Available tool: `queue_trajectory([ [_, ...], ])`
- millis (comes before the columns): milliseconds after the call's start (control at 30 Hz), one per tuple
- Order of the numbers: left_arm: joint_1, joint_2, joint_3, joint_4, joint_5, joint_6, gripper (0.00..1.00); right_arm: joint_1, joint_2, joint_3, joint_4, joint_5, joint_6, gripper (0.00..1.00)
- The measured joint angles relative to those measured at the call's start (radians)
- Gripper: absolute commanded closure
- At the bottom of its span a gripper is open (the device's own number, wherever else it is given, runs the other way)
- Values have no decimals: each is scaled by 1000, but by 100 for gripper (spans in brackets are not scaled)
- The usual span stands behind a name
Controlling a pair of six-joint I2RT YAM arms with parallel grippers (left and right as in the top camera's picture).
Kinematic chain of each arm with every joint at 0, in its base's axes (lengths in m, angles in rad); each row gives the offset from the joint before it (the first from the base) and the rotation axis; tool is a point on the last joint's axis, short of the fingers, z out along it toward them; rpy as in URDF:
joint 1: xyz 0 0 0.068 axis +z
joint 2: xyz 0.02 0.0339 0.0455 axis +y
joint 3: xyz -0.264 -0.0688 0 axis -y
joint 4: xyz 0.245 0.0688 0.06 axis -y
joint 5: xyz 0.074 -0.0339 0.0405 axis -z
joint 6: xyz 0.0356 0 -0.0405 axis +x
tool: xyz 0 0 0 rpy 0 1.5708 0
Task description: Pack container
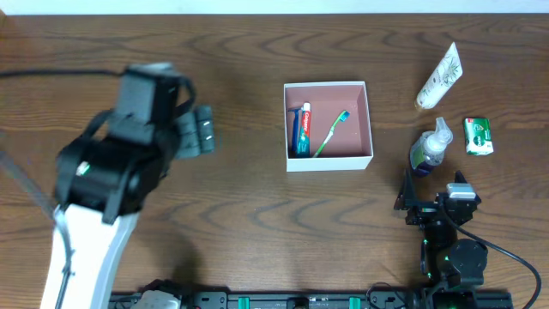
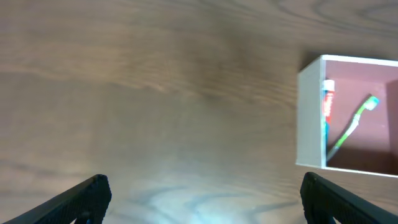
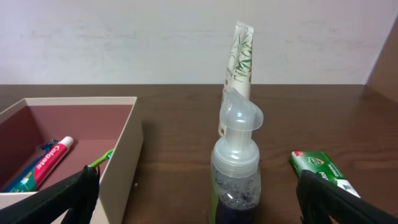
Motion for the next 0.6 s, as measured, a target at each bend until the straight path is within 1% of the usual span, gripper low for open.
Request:
queue_trajectory([
  [100, 26, -100, -64, -6, 0, -16, 2, 0, 0, 0, 0, 0, 0, 1],
  [400, 26, -452, -218, 34, -1, -23, 2, 0, 0, 0, 0, 0, 0, 1],
  [600, 26, -571, -286, 10, -11, -27, 2, 0, 0, 0, 0, 0, 0, 1],
])
